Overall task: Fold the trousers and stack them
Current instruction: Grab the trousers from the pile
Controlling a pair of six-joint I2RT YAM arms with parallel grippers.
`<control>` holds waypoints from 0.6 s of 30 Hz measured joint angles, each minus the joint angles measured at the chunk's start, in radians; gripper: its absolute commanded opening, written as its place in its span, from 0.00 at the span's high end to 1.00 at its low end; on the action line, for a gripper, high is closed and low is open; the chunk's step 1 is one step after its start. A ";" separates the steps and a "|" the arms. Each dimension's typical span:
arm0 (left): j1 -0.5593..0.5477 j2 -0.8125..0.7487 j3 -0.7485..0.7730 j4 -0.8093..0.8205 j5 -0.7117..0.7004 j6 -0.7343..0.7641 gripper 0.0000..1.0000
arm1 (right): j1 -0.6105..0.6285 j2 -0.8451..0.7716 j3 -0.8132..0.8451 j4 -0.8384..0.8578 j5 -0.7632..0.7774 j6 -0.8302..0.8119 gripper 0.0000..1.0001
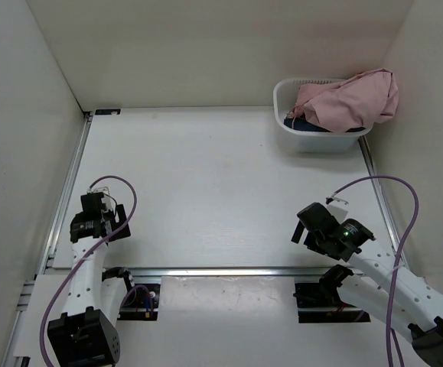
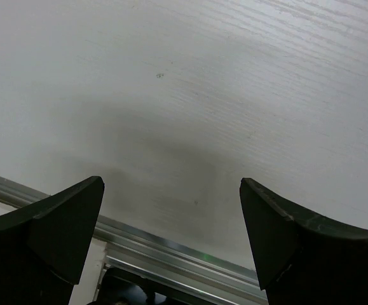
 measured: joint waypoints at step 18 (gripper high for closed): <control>0.000 0.223 0.519 0.025 -0.040 0.000 0.00 | -0.180 0.465 0.801 0.152 0.125 -0.420 0.01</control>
